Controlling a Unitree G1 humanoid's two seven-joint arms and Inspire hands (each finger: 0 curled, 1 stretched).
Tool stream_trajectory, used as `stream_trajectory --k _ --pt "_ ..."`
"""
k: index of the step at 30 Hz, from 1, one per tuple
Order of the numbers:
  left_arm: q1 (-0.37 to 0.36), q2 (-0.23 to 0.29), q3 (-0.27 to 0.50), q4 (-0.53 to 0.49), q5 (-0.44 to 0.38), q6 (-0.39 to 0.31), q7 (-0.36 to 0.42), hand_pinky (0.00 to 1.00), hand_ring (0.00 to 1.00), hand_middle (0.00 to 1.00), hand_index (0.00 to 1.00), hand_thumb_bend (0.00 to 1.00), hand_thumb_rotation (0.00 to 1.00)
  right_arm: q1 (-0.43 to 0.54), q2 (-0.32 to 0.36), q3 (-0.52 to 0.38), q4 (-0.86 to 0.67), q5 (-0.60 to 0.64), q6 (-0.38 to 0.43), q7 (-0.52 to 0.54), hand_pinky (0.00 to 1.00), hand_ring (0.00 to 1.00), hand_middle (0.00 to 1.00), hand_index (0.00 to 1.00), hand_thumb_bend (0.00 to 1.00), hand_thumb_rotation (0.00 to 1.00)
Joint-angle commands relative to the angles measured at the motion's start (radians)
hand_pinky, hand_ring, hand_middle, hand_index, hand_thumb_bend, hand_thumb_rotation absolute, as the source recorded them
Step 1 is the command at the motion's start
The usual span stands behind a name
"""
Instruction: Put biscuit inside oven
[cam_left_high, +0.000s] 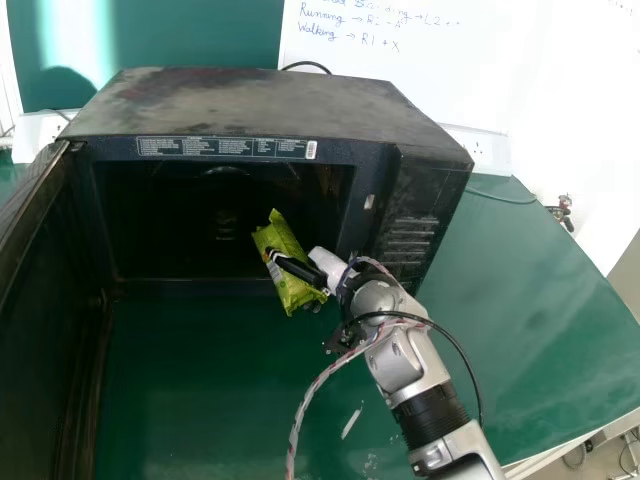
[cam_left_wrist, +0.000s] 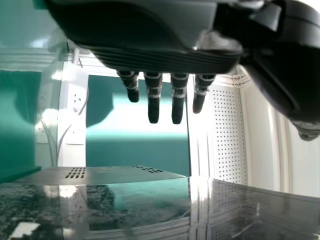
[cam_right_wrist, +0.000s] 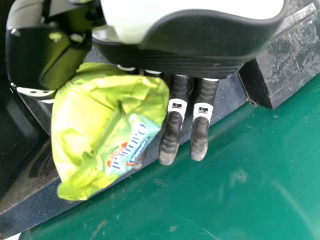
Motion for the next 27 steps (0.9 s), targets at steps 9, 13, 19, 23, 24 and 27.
stream_trajectory --k 9,13,19,23,24,27 --pt "-0.015 0.014 0.000 0.029 0.023 -0.010 0.007 0.97 0.90 0.93 1.00 1.00 1.00 -0.089 -0.020 -0.049 -0.079 -0.020 -0.002 -0.062 0.25 0.33 0.42 0.49 0.52 0.13" --pt "-0.025 0.016 -0.001 0.035 0.025 -0.007 0.009 0.97 0.90 0.93 0.99 1.00 1.00 -0.074 -0.033 -0.030 -0.117 -0.038 0.014 -0.058 0.23 0.32 0.42 0.49 0.51 0.14" --pt "-0.039 0.021 -0.001 0.057 0.025 -0.016 -0.004 0.98 0.91 0.94 1.00 1.00 1.00 -0.050 -0.054 -0.023 -0.177 -0.056 0.035 -0.052 0.24 0.35 0.43 0.48 0.51 0.14" --pt "-0.048 0.025 -0.002 0.067 0.021 -0.016 -0.009 0.99 0.91 0.94 1.00 1.00 1.00 -0.037 -0.057 -0.038 -0.234 -0.051 0.070 -0.042 0.20 0.29 0.39 0.48 0.51 0.14" --pt "-0.050 0.025 -0.002 0.069 0.022 -0.017 -0.009 0.99 0.91 0.94 1.00 1.00 1.00 -0.036 -0.060 -0.039 -0.246 -0.050 0.077 -0.037 0.20 0.29 0.38 0.48 0.51 0.14" --pt "-0.055 0.024 -0.004 0.071 0.025 -0.018 -0.008 0.99 0.91 0.94 1.00 1.00 1.00 -0.028 -0.072 -0.036 -0.283 -0.053 0.092 -0.031 0.23 0.34 0.43 0.48 0.51 0.14"
